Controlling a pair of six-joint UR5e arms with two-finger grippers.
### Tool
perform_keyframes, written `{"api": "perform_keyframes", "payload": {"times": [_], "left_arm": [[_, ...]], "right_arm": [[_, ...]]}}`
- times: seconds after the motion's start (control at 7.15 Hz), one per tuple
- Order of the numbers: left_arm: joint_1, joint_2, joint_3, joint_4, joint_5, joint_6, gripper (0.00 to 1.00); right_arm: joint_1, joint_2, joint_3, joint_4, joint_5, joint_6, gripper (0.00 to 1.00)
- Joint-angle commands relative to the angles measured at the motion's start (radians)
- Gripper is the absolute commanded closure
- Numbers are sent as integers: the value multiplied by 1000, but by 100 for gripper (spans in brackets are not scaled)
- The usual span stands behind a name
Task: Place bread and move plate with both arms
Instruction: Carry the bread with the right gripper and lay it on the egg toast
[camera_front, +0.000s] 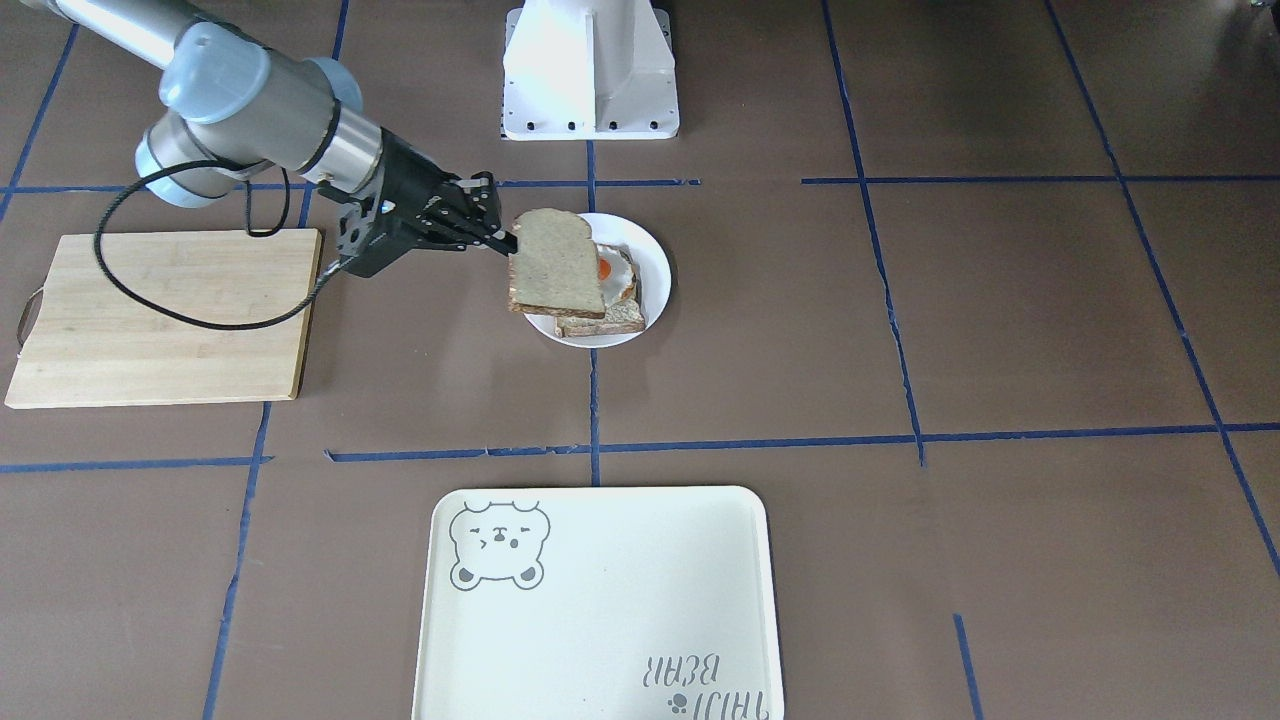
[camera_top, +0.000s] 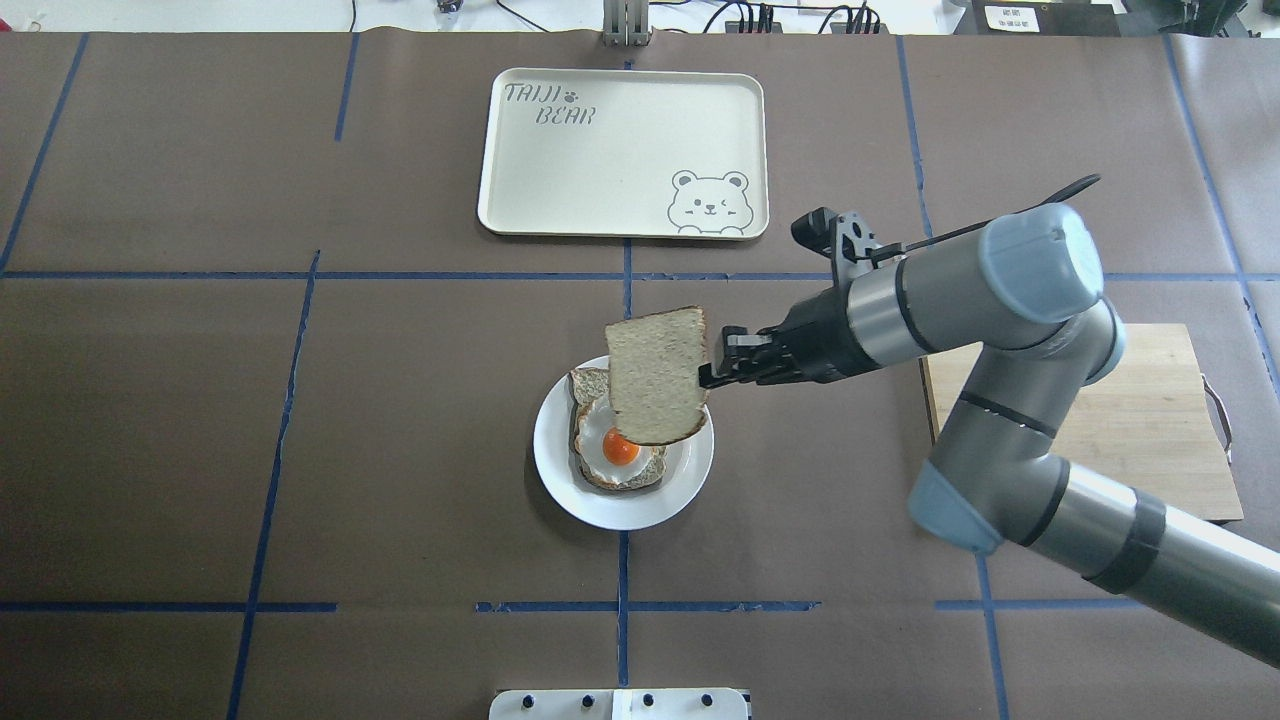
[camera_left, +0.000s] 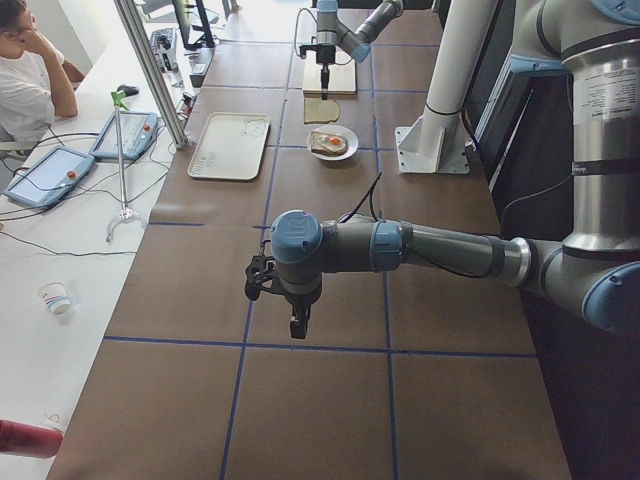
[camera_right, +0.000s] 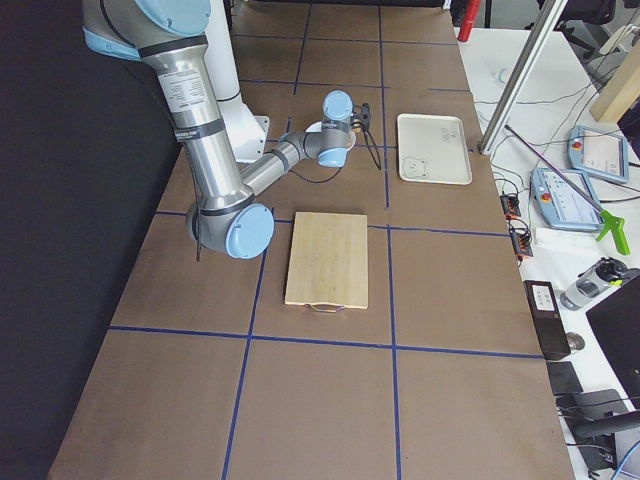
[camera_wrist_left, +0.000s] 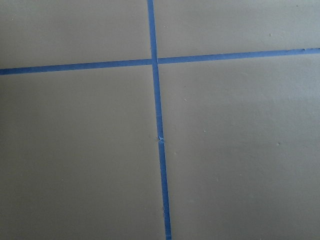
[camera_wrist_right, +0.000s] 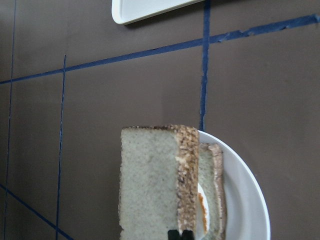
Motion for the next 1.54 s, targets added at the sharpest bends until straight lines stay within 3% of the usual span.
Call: {"api": "perform_keyframes", "payload": {"times": [0.0, 1.4], "left_arm": [[0, 0, -1, 0, 0, 0, 0], [-1, -6, -14, 3, 1, 0, 0]], "right_arm": [[-78, 56, -54, -1, -77, 14, 100], [-92, 12, -74, 5, -99, 8, 100]]}}
